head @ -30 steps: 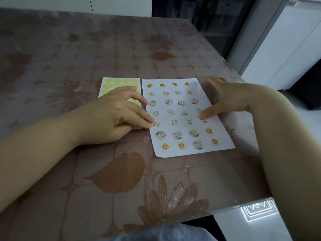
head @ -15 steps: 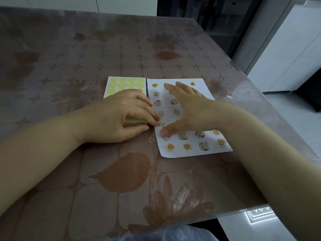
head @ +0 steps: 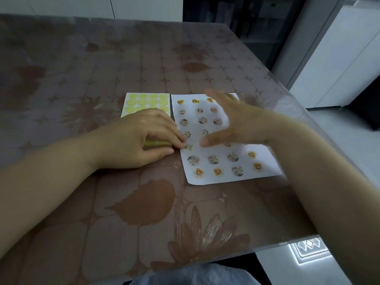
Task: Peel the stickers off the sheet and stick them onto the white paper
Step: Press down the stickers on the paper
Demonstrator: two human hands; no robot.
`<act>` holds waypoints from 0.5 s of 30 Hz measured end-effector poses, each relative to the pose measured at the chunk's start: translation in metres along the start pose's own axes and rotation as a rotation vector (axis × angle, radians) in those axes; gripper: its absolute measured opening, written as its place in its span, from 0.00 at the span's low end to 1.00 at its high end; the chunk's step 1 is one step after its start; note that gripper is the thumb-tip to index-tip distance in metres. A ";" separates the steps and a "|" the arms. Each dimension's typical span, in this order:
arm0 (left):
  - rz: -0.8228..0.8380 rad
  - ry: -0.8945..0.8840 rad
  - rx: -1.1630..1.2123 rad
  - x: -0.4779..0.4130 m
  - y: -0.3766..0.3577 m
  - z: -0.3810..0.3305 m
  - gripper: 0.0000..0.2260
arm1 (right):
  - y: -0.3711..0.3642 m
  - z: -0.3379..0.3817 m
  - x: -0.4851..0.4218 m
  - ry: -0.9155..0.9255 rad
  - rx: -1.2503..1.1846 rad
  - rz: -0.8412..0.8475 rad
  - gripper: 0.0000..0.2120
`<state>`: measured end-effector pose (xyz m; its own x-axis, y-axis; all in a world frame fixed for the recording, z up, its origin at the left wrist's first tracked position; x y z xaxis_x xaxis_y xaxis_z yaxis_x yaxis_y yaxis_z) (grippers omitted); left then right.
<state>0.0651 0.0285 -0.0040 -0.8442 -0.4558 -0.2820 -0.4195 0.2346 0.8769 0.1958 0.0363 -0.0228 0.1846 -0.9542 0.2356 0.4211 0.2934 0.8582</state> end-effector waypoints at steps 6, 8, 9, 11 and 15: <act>0.009 0.013 0.027 0.000 -0.002 0.002 0.13 | -0.004 -0.018 0.004 -0.048 0.093 0.135 0.63; 0.010 0.010 0.029 0.000 -0.001 0.002 0.13 | -0.008 -0.017 0.003 -0.045 0.134 0.160 0.62; 0.013 0.010 0.029 0.000 -0.001 0.002 0.13 | -0.007 -0.017 0.003 -0.045 0.147 0.162 0.62; 0.016 0.014 0.032 0.000 -0.001 0.002 0.13 | -0.007 -0.017 0.002 -0.046 0.169 0.167 0.62; 0.017 0.011 0.031 0.000 -0.001 0.001 0.13 | -0.011 -0.022 0.001 -0.025 0.158 0.196 0.60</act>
<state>0.0652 0.0288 -0.0057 -0.8478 -0.4611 -0.2621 -0.4149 0.2686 0.8693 0.2107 0.0330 -0.0422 0.2263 -0.8815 0.4144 0.2352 0.4623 0.8550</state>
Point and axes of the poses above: each hand's wrist, its own x-axis away from the middle knuckle, its own y-axis out of the back of the hand, z = x × y, the point moved 10 cm from there along -x, towards the middle knuckle, and after that the axes turned 3 degrees about y, right-handed, at the moved point
